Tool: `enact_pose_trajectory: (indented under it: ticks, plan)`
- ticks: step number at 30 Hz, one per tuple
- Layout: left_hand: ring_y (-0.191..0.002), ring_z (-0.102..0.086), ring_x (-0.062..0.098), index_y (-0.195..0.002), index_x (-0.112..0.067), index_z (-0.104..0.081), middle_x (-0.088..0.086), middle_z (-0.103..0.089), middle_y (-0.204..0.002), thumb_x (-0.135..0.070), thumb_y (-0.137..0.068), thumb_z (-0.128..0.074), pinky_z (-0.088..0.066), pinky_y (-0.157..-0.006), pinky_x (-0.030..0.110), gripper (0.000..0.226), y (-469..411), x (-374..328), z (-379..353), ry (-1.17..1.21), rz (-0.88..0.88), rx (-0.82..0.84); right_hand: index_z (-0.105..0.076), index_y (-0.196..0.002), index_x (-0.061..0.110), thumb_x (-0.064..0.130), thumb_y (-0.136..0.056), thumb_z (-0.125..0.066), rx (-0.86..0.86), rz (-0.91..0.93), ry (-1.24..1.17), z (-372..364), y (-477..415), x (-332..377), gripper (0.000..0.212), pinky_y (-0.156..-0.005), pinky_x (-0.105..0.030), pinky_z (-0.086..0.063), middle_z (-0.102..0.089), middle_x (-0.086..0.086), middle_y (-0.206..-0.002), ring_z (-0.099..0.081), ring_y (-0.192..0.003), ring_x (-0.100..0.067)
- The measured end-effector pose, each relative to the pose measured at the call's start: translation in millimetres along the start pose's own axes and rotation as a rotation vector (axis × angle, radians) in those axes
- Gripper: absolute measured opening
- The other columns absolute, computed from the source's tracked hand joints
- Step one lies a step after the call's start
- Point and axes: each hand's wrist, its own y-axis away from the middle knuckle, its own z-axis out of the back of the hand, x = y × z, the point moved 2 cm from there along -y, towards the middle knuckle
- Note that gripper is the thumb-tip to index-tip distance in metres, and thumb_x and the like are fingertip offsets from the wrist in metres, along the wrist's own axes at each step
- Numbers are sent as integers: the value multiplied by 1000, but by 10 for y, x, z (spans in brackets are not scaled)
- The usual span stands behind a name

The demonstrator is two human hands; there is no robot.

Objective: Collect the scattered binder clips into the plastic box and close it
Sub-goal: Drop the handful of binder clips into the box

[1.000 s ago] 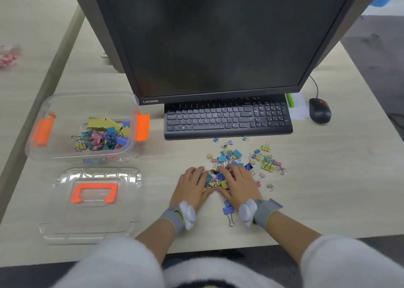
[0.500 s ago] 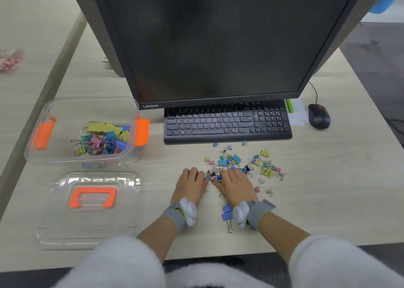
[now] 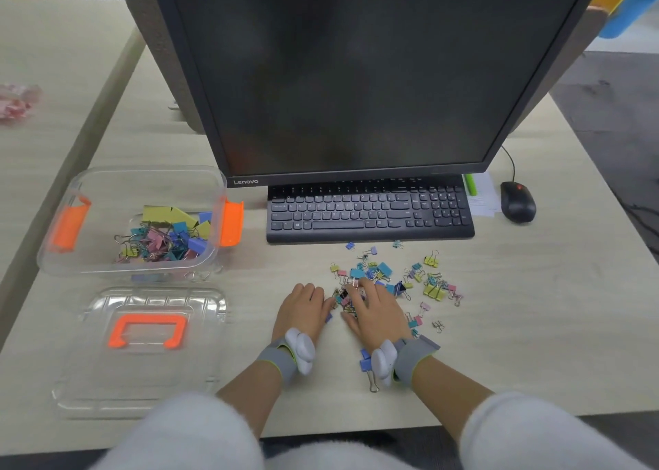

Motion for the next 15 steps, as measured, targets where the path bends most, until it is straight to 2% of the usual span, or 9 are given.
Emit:
enact_pose_trajectory:
  ticks: [2,4,6,8,11,13,15]
  plan:
    - [-48,-57,21,-50,-9,-55,4,-55,-50,-21,-55,-89,-36,-35,20,37,4,7,39,31,65,-28,-73,-92,16,38,-57,-85,-7,6,12,-20,-21,20,43,-56,-23,-53,-71,-8,-95,-66,-70,-22]
    - [-56,-60,23,-58,-5,-57,7,-58,-59,-20,-67,-83,-36,-36,24,31,-7,22,63,94,109,-9,-72,-88,16,34,-58,-83,-27,-2,16,-30,-44,40,37,-60,-24,-53,-70,-8,-96,-66,-70,-23]
    - [-77,-59,28,-79,-1,-58,12,-59,-82,-26,-90,-60,-41,-53,35,27,-41,92,46,184,219,-31,-70,-88,15,33,-62,-79,-64,-1,7,-31,-66,74,33,-66,-26,-52,-69,-9,-100,-65,-75,-25]
    - [-88,-55,32,-93,1,-55,16,-55,-98,-29,-98,-43,-40,-68,39,33,-44,188,50,254,311,-31,-68,-91,14,38,-70,-67,-83,36,-24,-32,-81,137,32,-72,-29,-52,-67,-10,-107,-65,-84,-26]
    - [-84,-54,37,-93,6,-54,20,-54,-100,-24,-98,-43,-39,-71,40,33,-20,275,98,352,343,-91,-66,-106,13,55,-79,-46,-16,100,-102,-36,-92,240,53,-81,-32,-53,-64,-13,-117,-65,-98,-28]
    - [-84,-54,37,-91,4,-54,21,-53,-98,-22,-98,-43,-40,-72,41,29,6,343,119,394,365,-107,-63,-117,12,66,-78,-43,51,140,-118,-54,-97,310,70,-88,-38,-53,-61,-14,-126,-63,-108,-29]
    - [-80,-51,35,-82,-9,-45,17,-50,-87,-21,-99,-41,-38,-71,39,22,34,414,113,440,395,-102,-60,-123,11,71,-74,-47,96,180,-110,-75,-105,365,79,-94,-44,-50,-58,-14,-130,-61,-113,-28]
